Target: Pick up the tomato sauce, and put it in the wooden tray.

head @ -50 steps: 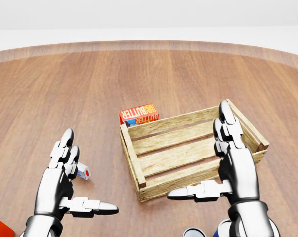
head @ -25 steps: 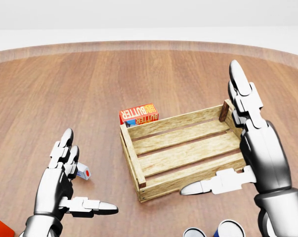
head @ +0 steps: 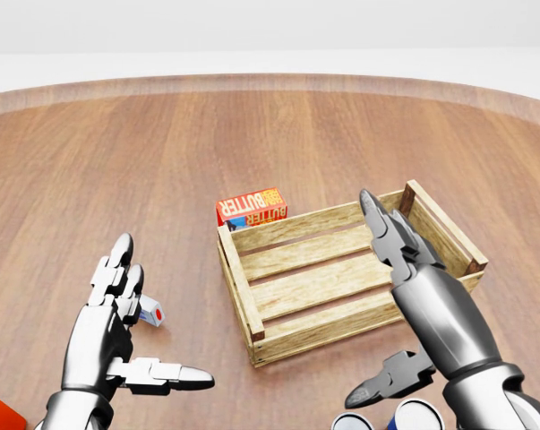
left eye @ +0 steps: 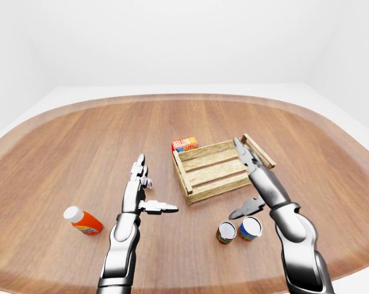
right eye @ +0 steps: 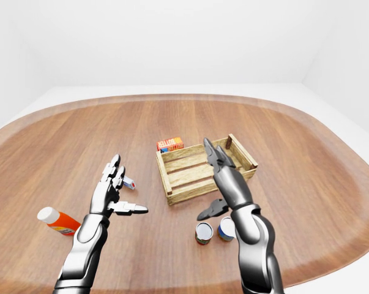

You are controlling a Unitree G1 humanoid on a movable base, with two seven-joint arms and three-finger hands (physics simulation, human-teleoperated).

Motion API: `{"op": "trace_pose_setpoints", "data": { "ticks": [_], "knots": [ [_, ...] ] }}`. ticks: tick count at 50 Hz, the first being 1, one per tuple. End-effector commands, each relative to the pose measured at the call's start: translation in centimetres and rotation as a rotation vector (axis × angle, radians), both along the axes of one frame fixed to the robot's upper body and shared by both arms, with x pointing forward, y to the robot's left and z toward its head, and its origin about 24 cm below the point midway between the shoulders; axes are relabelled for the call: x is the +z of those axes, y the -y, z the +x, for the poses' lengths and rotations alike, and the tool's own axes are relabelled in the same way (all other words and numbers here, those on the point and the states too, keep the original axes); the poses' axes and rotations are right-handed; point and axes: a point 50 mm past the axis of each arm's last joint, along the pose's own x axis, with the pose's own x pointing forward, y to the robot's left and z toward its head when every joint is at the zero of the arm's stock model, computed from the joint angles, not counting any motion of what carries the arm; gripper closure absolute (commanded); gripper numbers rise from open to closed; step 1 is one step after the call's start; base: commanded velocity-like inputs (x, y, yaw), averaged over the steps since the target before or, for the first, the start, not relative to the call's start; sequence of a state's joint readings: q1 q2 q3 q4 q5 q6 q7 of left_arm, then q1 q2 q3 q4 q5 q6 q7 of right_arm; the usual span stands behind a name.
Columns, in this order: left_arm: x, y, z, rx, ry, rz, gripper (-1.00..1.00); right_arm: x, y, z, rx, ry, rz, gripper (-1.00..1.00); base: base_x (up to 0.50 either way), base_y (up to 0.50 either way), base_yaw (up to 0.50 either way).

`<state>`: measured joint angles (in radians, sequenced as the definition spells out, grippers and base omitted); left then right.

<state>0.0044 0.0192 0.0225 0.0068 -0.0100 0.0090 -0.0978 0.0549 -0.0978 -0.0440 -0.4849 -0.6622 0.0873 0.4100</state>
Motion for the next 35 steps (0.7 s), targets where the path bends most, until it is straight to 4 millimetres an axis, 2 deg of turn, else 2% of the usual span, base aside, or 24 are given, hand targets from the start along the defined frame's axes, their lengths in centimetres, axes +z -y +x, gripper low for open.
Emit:
{"op": "trace_pose_setpoints", "data": {
  "ticks": [1,35],
  "knots": [
    [0.0,0.0,0.0,-0.001,-0.001,0.001,-1.0,-2.5,0.1,-0.5,-0.03,-0.131,-0.113,-1.0,0.0,0.0,0.0],
    [0.0,0.0,0.0,-0.002,-0.001,0.001,-1.0,-6.5,0.6,-1.0,-0.059,-0.267,-0.246,-1.0,0.0,0.0,0.0]
  ]
}}
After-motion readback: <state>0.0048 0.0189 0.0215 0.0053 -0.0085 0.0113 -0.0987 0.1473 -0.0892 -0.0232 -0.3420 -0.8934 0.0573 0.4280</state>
